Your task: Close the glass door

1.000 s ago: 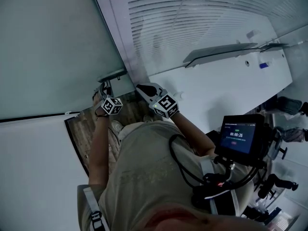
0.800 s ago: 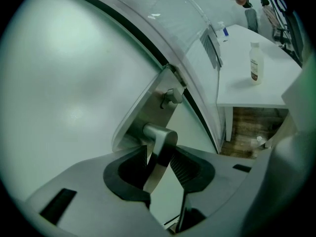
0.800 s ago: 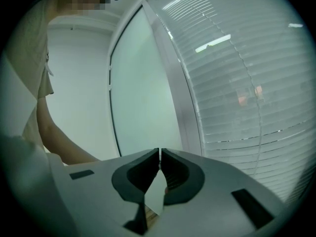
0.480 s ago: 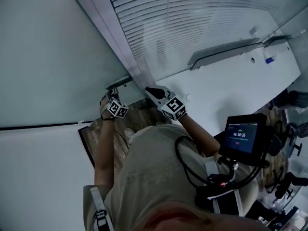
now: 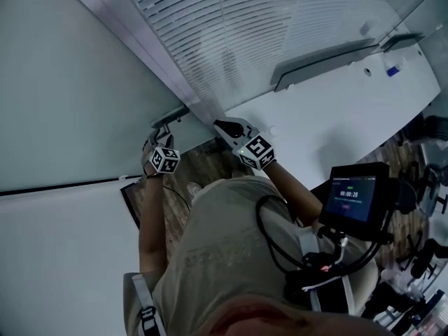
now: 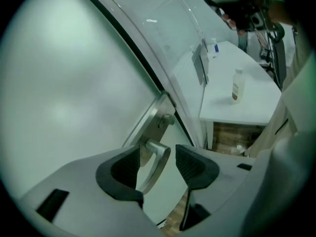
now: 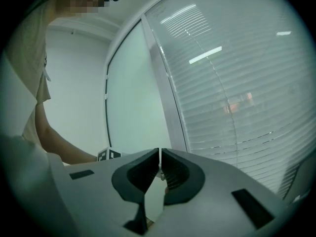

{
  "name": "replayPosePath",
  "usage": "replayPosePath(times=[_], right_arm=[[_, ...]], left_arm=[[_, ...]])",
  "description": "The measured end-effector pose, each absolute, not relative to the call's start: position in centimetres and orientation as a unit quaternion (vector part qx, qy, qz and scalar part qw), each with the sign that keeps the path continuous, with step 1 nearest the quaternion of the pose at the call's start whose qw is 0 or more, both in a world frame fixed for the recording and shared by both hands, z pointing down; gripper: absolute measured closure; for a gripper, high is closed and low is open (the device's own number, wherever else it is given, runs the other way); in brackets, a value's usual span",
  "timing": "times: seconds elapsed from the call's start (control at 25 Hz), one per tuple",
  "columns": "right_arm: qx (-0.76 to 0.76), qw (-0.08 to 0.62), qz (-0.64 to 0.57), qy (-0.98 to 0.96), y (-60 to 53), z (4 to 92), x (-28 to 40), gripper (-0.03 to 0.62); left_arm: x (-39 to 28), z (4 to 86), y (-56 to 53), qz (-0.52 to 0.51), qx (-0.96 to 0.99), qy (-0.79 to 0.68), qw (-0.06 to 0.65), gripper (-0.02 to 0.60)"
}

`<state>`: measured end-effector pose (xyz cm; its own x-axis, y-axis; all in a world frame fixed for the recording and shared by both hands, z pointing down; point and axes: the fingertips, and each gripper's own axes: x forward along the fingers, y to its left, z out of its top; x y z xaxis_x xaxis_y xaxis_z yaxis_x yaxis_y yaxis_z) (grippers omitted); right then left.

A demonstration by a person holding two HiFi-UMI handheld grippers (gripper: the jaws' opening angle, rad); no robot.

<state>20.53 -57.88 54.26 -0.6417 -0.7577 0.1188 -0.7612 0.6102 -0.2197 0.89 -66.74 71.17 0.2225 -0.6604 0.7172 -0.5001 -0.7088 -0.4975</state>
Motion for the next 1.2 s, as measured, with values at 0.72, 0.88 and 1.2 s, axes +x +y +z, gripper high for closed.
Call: replayPosePath(times=[0.72,0.88,1.2], right_arm=[[0.446,0.035,0.090,-0.890,-56.0,55.1,22.6,0.577],[0.478,0.026,0.102,-0.872,-57.3,53.8,23.4,0.576],[0.496,0.002,0.120,-0.860,-58.0,53.1,23.4,0.576]], left_arm=[[4.9,63.0,-56.8,-0.151,-0.854,0.463,-0.180,0.353],[5.4,61.8,-58.1,-0.135,-0.862,0.445,-0.203,0.353],[8.9,60.2,-58.4,-0.110,-0.893,0.376,-0.222,0.353]])
